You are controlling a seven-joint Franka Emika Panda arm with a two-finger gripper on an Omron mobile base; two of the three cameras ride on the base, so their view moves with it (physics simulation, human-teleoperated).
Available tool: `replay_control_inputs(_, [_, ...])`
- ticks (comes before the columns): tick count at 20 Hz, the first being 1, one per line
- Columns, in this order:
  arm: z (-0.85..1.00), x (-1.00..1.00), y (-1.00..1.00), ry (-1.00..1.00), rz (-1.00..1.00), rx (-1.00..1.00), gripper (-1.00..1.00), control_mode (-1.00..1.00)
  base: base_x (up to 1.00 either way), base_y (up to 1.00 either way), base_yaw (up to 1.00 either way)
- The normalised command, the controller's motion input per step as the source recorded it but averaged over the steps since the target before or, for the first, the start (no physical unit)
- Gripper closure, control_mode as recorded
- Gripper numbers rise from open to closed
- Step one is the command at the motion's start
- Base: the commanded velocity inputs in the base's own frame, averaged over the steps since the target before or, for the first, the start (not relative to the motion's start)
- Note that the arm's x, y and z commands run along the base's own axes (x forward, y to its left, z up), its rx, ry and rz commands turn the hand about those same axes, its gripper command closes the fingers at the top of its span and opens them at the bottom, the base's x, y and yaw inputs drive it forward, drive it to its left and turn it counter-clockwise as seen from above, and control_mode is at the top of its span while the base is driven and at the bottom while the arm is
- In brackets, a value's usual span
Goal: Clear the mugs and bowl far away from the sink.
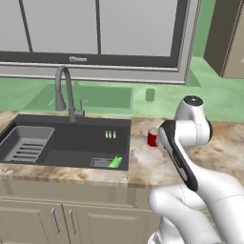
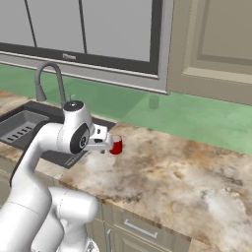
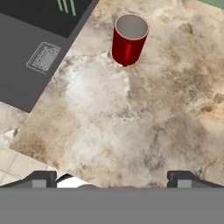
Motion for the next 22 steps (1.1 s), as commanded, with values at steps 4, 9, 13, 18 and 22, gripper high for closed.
replay_control_inputs(4, [-0.20, 0.29, 0.00, 0.00, 0.00, 0.00, -1.00, -1.00, 0.00, 0.00, 0.00])
replay_control_inputs(9, [-0.14, 0.28, 0.00, 0.00, 0.00, 0.00, -1.00, -1.00, 0.00, 0.00, 0.00])
replay_control_inputs(13, [-0.05, 0.27, 0.00, 0.00, -0.01, 0.00, -1.00, -1.00, 0.00, 0.00, 0.00])
replay_control_inputs(18, [0.00, 0.29, 0.00, 0.00, -0.02, 0.00, -1.00, -1.00, 0.00, 0.00, 0.00])
replay_control_inputs(22, [0.00, 0.19, -0.03, 0.00, -0.01, 0.00, -1.00, -1.00, 0.00, 0.00, 0.00])
